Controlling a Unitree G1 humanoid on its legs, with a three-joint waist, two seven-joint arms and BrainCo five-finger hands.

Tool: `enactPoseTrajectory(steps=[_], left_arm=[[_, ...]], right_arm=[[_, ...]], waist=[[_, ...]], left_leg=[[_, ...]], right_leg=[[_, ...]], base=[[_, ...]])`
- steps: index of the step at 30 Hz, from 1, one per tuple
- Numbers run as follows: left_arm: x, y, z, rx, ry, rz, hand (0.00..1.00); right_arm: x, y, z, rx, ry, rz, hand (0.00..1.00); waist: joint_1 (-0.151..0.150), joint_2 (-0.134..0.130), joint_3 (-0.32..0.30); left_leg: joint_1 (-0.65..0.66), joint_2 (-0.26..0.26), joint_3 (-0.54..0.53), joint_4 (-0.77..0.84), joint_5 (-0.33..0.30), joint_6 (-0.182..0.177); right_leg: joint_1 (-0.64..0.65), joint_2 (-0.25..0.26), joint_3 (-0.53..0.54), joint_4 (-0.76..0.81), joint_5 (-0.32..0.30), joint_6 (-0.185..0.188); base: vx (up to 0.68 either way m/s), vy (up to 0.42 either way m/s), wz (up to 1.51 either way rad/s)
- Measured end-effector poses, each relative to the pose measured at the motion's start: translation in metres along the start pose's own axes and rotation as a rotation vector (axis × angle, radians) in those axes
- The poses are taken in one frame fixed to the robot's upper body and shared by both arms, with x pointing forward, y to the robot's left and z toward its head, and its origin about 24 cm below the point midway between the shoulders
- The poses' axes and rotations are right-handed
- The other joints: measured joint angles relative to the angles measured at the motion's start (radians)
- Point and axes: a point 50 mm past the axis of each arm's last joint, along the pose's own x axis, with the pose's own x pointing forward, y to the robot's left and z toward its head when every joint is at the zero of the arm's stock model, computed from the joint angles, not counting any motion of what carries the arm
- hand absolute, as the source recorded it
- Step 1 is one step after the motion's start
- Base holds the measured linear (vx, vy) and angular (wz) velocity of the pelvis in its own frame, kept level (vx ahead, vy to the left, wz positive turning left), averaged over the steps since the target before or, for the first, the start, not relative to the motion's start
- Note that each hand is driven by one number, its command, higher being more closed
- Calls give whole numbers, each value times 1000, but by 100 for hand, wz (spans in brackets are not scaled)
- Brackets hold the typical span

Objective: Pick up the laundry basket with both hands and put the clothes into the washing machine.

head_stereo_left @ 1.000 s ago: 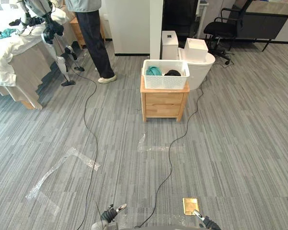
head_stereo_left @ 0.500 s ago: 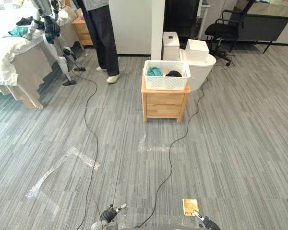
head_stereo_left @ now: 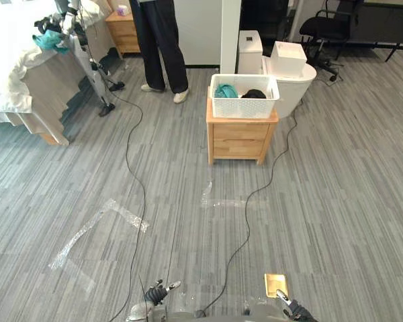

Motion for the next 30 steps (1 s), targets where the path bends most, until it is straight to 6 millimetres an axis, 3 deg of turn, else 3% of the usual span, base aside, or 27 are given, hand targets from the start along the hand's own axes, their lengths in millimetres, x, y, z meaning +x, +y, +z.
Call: enactPoseTrajectory(steps=[2,5,8,9,10,11,12,13,14,15,16,17,18,19,21,22,24,25,26,27,28,29,30], left_arm=[[0,4,1,6,0,9,0],[1,5,1,9,20,13,0],[1,5,3,-4,18,16,0],[1,10,3,-17,18,31,0],[1,11,1,-26,21,36,0],[1,11,3,-64,15,45,0],[1,10,2,-95,14,48,0],[0,12,0,-156,12,61,0],[-1,14,-3,-185,17,71,0],[-4,20,-14,-224,39,93,0],[-6,25,-17,-244,44,108,0],[-6,28,-17,-250,42,117,0],[-7,36,-15,-240,34,133,0],[-8,40,-16,-233,30,145,0],[-8,40,-13,-241,15,145,0],[-8,40,-11,-237,5,146,0],[-10,39,-18,-239,22,151,0],[-11,32,-26,-244,44,148,0],[-12,29,-30,-241,55,144,0],[-15,31,-38,-239,75,153,0],[-15,30,-39,-238,79,155,0],[-16,37,-38,-211,76,163,0],[-16,42,-36,-191,72,167,0]], right_arm=[[0,-1,2,18,-9,-5,0],[1,1,6,38,-18,-4,0],[1,-4,1,76,13,-29,0],[-1,-9,-6,97,42,-46,0],[-1,-11,-9,119,54,-57,0],[-3,-18,-14,179,60,-83,0],[-4,-19,-13,207,53,-91,0],[-2,-18,-7,244,26,-91,0],[-2,-17,-6,261,20,-87,0],[-1,-13,-4,262,14,-75,0],[1,-6,1,222,3,-50,0],[2,-2,3,184,6,-32,0],[5,12,8,106,3,12,0],[7,25,12,47,-1,49,0],[10,43,27,8,-45,98,0],[11,56,37,-7,-77,124,0],[11,65,45,-39,-107,147,0],[10,58,48,-68,-130,138,0],[9,53,50,-83,-137,129,0],[9,52,44,-104,-125,129,0],[8,53,41,-128,-115,136,0],[8,55,36,-161,-101,146,0],[8,58,32,-169,-93,156,0]], waist=[[2,3,0],[-24,6,13],[-49,7,31],[-57,10,34],[-55,14,35],[-48,22,29],[-45,43,25],[-43,66,32],[-43,73,37],[-32,81,41],[-10,74,46],[7,67,51],[28,38,65],[41,15,68],[62,12,67],[67,5,71],[64,-2,70],[66,38,43],[72,56,33],[86,46,17],[85,25,12],[86,-7,1],[86,-28,-4]], left_leg=[[44,9,-9,11,-34,2],[79,57,-22,10,-76,-8],[136,110,-52,-15,-123,-59],[165,137,-63,-14,-138,-84],[168,154,-74,18,-146,-98],[128,200,-86,165,-146,-105],[89,226,-85,256,-135,-120],[7,260,-75,467,-56,-108],[-30,279,-76,580,23,-95],[-102,307,-86,782,236,-116],[-186,317,-90,1012,242,-132],[-225,317,-86,1104,225,-127],[-298,313,-53,1221,167,-113],[-372,314,-18,1235,114,-94],[-482,300,7,1102,44,-97],[-531,265,19,918,13,-107],[-518,209,69,464,43,-135],[-505,187,82,214,92,-156],[-514,178,59,200,140,-119],[-510,141,26,264,203,-83],[-506,127,26,284,195,-64],[-490,107,46,294,166,-25],[-454,102,73,287,143,-19]], right_leg=[[-69,-7,-12,84,-25,-7],[-130,16,-125,-211,-7,-39],[-151,74,-154,-629,174,-26],[-153,84,-133,-646,207,-41],[-149,95,-125,-624,266,-69],[-128,130,-119,-593,309,-139],[-113,153,-138,-588,287,-151],[-72,197,-154,-590,246,-171],[-37,220,-154,-600,225,-184],[48,270,-136,-636,194,-224],[133,308,-101,-667,170,-258],[176,318,-84,-680,166,-266],[254,320,-47,-693,152,-292],[319,318,-3,-715,141,-310],[395,311,43,-762,124,-323],[435,289,64,-786,96,-298],[490,255,69,-815,53,-244],[524,260,87,-827,17,-219],[539,263,99,-820,-14,-203],[554,235,134,-768,-73,-180],[542,214,149,-713,-91,-189],[472,177,174,-538,-109,-162],[379,153,206,-309,-80,-56]], base=[[316,59,1],[319,3,21],[628,-141,41],[626,-194,60],[800,-313,58],[706,-308,28],[702,-324,15],[567,-271,-7],[728,-305,-30],[874,-349,-58],[712,-262,-67],[650,-237,-76],[594,-200,-76],[585,-171,-74],[551,-37,-74],[639,89,-71],[595,168,-37],[581,232,-28],[742,320,-48],[526,231,-40],[650,252,-29],[623,234,-12],[724,280,-20]])
